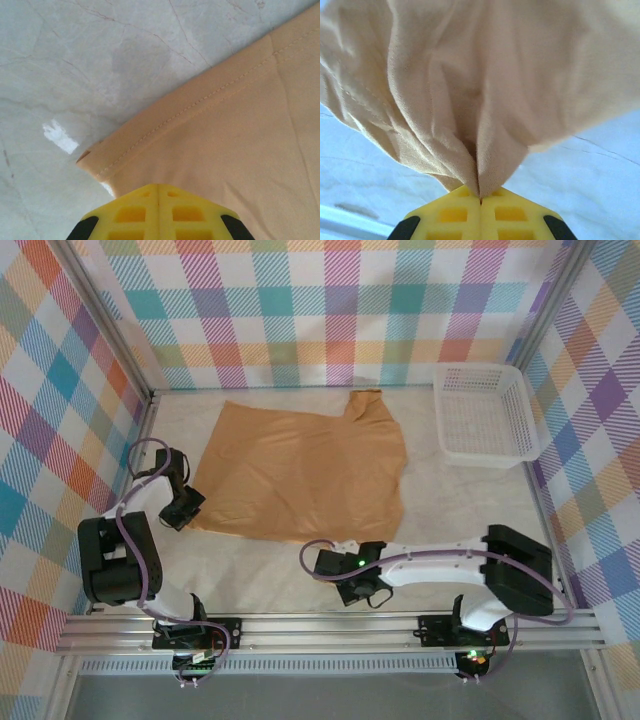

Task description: Fold the inside-out t-shirt

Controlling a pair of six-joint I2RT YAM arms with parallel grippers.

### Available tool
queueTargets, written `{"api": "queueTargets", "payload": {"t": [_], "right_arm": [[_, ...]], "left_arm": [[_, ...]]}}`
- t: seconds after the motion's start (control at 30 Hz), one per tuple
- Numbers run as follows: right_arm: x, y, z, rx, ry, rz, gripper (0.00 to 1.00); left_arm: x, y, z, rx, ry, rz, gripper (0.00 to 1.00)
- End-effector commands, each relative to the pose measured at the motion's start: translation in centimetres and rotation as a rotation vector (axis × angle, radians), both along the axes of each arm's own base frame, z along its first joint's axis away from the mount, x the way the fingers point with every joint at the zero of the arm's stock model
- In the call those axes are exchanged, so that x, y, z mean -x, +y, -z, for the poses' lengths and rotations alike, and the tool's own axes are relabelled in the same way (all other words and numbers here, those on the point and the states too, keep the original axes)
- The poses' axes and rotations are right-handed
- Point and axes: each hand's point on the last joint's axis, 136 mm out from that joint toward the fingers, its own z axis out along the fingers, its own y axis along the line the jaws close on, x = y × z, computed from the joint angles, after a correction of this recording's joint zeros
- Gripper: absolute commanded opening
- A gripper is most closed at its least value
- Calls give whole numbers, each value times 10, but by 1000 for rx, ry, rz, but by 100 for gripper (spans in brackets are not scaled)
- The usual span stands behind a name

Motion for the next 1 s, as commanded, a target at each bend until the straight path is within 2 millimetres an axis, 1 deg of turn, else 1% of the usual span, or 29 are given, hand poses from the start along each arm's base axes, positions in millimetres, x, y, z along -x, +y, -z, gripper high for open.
{"api": "queueTargets", "payload": {"t": [0.0,0.03,0.07,0.13,0.17,0.2,0.3,0.33,0.4,0.5,0.6,0.63,0.7,0.73,0.8,0.87,0.97], "right_arm": [[-14,-30,-27,2,-73,53,0],[-16,-29,-32,-27,-79,54,0],[-18,-28,-35,-49,-81,54,0],[-20,-24,-39,-73,-82,50,0],[-22,-22,-39,-72,-82,46,0],[-22,-20,-39,-68,-80,39,0],[-24,-16,-35,-41,-73,24,0],[-24,-16,-34,-35,-72,21,0],[-24,-14,-34,-41,-70,17,0],[-26,-16,-36,-50,-70,27,0],[-28,-23,-38,-65,-64,54,0],[-28,-26,-39,-74,-59,68,0],[-29,-34,-40,-87,-45,102,0],[-30,-39,-41,-95,-39,118,0],[-29,-51,-45,-99,-32,145,0],[-24,-63,-50,-109,-20,161,0],[-11,-69,-58,-154,18,166,0]], "left_arm": [[7,1,-22,-8,-24,11,14],[9,0,-24,-2,-32,12,36],[11,-3,-24,9,-38,15,46],[14,-7,-23,30,-39,18,59],[16,-8,-20,32,-33,18,63],[16,-7,-17,30,-29,14,65],[14,-6,-1,35,-2,11,66],[12,-7,5,40,8,8,66],[8,-8,18,57,29,6,61],[5,-8,34,66,59,-3,48],[6,-6,43,62,76,-14,34],[6,-5,45,56,81,-16,28],[9,-2,44,39,92,-15,8],[11,-1,42,31,96,-12,0],[17,-3,35,29,107,2,0],[29,-6,20,35,102,11,0],[52,-22,-1,79,50,23,0]]}}
